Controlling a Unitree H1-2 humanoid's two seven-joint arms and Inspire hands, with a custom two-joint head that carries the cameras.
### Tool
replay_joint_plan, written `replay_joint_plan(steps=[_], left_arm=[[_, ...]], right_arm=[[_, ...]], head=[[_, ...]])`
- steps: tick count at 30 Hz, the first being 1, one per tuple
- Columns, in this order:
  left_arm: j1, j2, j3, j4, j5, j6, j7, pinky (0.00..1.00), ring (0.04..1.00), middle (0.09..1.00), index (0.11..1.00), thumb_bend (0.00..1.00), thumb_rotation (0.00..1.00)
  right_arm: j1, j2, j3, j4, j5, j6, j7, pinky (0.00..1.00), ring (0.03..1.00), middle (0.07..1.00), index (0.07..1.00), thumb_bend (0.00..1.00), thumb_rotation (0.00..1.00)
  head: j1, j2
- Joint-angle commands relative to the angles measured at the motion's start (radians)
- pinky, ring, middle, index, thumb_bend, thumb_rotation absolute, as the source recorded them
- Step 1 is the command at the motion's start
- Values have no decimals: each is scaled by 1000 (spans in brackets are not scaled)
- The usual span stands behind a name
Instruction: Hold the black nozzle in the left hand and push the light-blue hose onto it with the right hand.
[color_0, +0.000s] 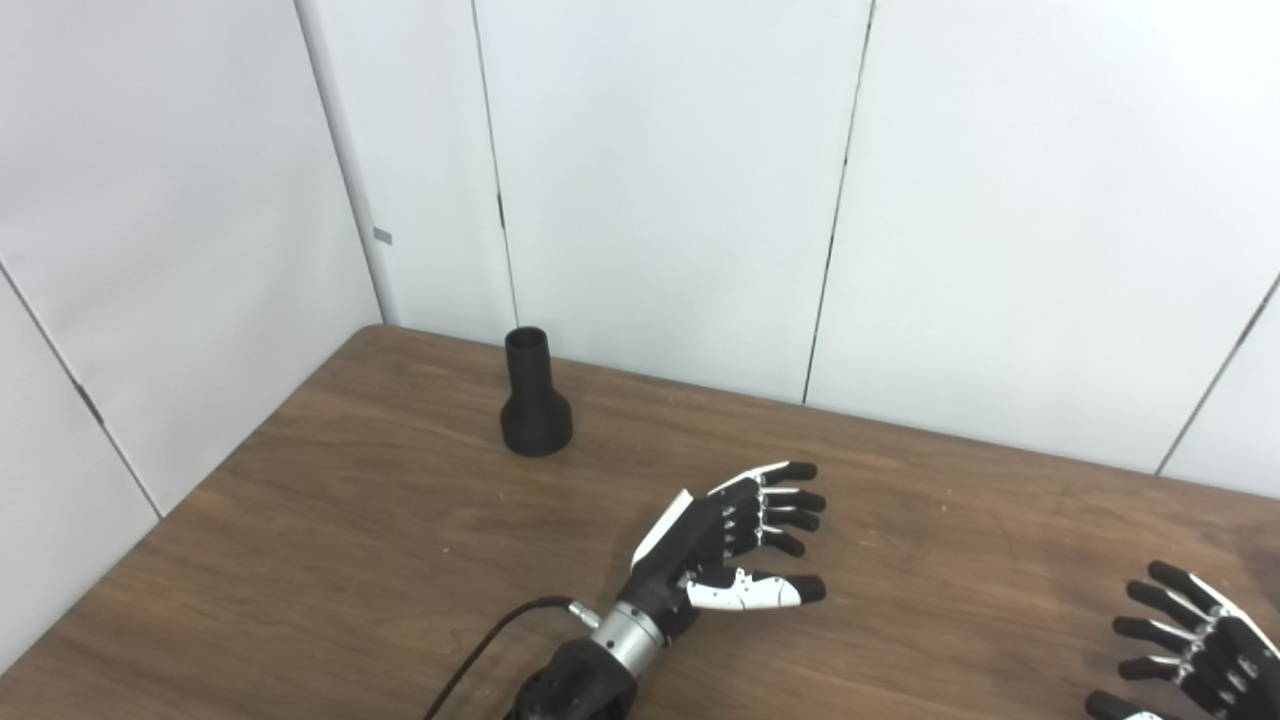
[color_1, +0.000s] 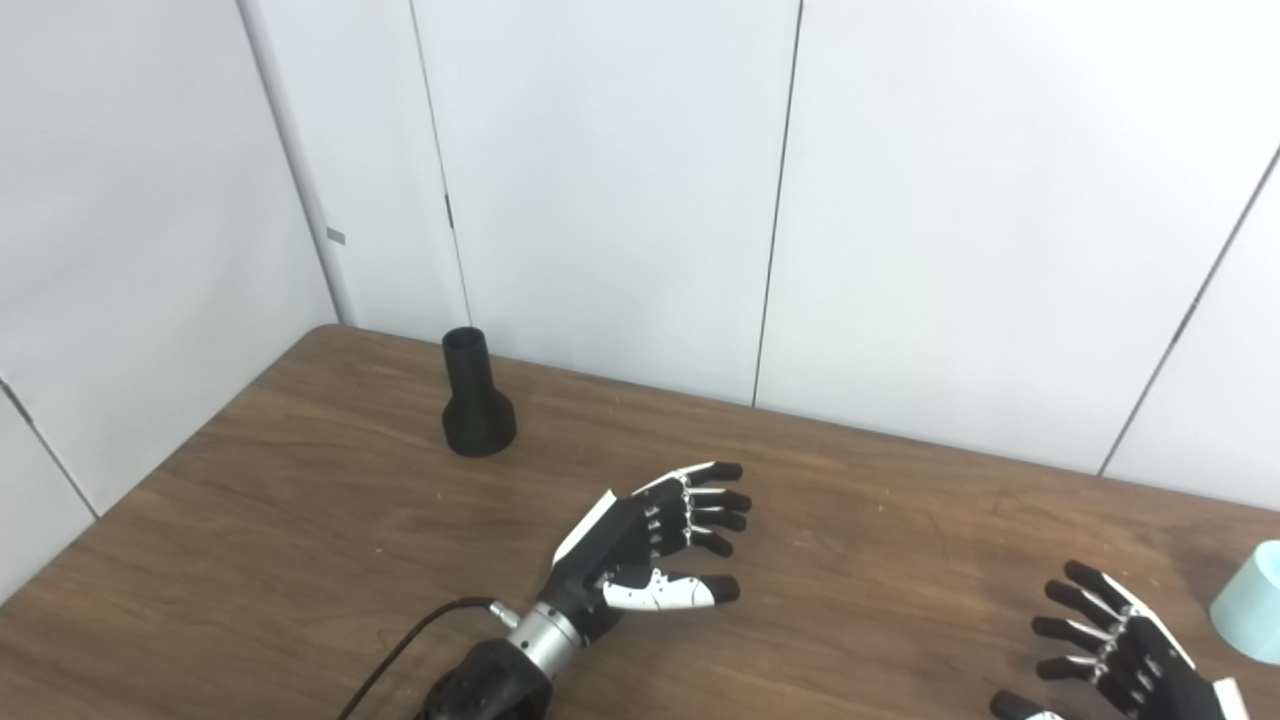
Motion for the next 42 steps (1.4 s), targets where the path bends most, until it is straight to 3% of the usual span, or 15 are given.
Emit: replay_joint_plan(steps=[1, 5, 7, 10, 15, 23, 28, 37, 38, 42], left_arm=[[-36, 37, 18, -74, 82, 8, 50, 607, 715, 730, 740, 699, 81], [-67, 106, 38, -151, 159, 61, 57, 606, 705, 727, 745, 714, 86], [-94, 152, 59, -188, 172, 99, 48, 537, 699, 753, 772, 728, 100], [-130, 215, 84, -223, 177, 154, 28, 512, 697, 756, 780, 744, 89], [-174, 313, 98, -263, 215, 214, 5, 624, 756, 774, 795, 757, 91], [-244, 415, 144, -257, 287, 270, 23, 641, 771, 782, 784, 761, 107], [-291, 448, 185, -244, 334, 313, 51, 680, 834, 823, 814, 761, 100], [-322, 474, 221, -191, 405, 334, 122, 745, 896, 856, 825, 761, 105], [-322, 478, 225, -180, 409, 338, 129, 815, 914, 866, 827, 760, 112], [-323, 493, 228, -148, 433, 370, 142, 922, 942, 895, 839, 792, 165]], right_arm=[[-35, -9, 0, -8, 3, -54, 1, 521, 683, 784, 817, 688, 1], [-45, -12, 0, 5, 7, -63, 4, 509, 673, 784, 816, 690, 0], [-50, -14, -1, 12, 7, -70, 5, 505, 670, 784, 816, 692, 2], [-53, -21, -5, 18, 10, -76, 7, 502, 669, 784, 815, 695, 4], [-58, -25, -12, 28, 15, -79, 8, 521, 670, 784, 815, 697, 12], [-58, -27, -12, 28, 22, -72, 7, 528, 676, 786, 817, 695, 12], [-60, -29, -13, 29, 30, -70, 9, 526, 677, 786, 817, 694, 21], [-59, -34, -13, 19, 35, -60, 6, 524, 680, 788, 818, 691, 35], [-57, -35, -14, 17, 35, -61, 6, 530, 680, 788, 817, 692, 35], [-56, -36, -16, 15, 33, -59, 3, 535, 681, 787, 812, 693, 36]], head=[[3, -4], [5, -7], [7, -9], [9, -10], [16, -11], [22, -14], [24, -11], [21, -8], [21, -9], [21, -8]])
